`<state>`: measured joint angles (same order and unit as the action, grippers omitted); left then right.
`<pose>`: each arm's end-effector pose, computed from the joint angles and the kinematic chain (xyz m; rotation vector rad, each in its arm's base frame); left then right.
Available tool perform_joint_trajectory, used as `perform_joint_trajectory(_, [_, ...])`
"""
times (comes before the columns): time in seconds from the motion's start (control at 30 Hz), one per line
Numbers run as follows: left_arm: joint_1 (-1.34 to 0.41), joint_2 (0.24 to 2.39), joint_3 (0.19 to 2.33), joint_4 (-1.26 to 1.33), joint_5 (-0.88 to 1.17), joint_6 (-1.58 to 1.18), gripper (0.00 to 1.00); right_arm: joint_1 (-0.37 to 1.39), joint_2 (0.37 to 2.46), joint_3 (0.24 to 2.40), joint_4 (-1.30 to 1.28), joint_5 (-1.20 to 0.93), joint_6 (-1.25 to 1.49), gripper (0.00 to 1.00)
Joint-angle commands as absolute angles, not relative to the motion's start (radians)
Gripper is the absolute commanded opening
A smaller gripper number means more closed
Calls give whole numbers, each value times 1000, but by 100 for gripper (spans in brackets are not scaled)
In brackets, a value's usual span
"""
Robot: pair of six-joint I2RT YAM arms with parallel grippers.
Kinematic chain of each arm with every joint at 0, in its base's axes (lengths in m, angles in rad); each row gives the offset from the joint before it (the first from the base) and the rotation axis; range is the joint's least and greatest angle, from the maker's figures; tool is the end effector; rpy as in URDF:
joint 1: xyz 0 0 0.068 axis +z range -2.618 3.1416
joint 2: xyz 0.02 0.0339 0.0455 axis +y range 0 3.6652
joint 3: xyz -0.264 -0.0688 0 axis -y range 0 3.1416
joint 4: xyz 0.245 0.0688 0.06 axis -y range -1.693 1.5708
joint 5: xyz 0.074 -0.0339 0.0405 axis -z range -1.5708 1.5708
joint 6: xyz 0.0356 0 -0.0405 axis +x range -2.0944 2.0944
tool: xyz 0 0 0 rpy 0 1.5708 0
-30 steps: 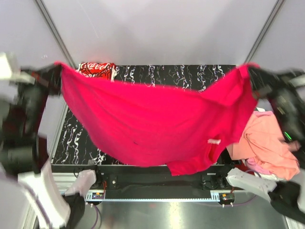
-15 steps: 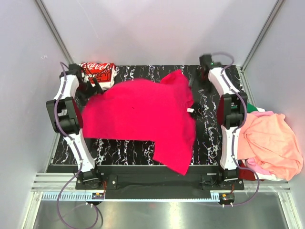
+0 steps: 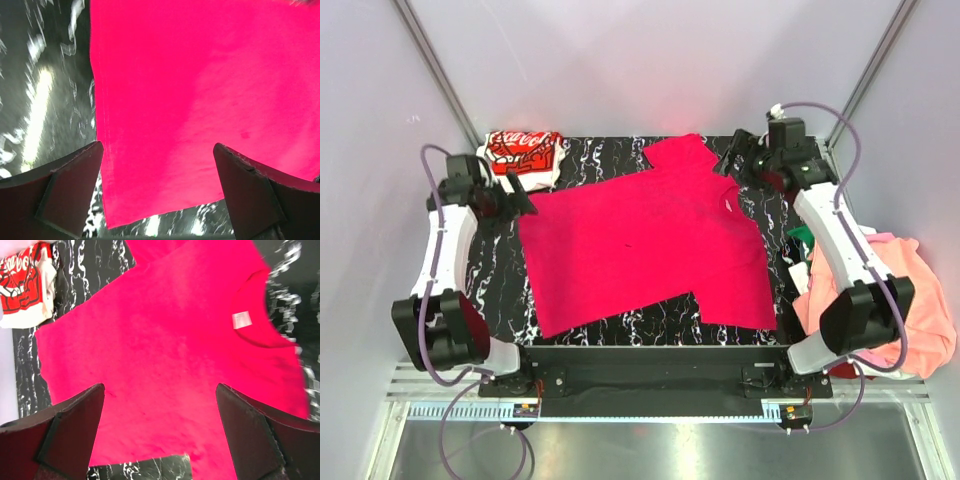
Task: Fold and stack the t-shirts
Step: Flatten the tshirt out
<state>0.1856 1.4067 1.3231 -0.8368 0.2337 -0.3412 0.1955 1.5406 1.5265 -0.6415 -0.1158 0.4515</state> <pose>0.2883 0.0457 0.3268 -0.5528 2.4284 -0.3565 0.3372 0.0710 0.3672 0.2249 2.2537 0.4788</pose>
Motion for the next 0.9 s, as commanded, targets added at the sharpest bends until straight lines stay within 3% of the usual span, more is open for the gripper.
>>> perform_joint_trajectory(0.0, [163,1450,1209,-747,233,-364,99,196,1670,1408,-525,-199,503,100])
perform_joint_trajectory(0.3, [103,1563,1100,-626,233,-417,99,196,1804,1270,-468,-170,505,100])
perform_joint_trajectory(0.43, [103,1730,1150,-640,213,-402,98,196,1838,1159,-457,-179,531,100])
perform_joint_trajectory(0.7, [136,1939,1325,-718,183,-371,94,207,1640,863,-374,-267,684,100])
perform_joint_trajectory(0.87, [155,2014,1479,-762,161,-338,93,328,1536,844,-405,-308,732,100])
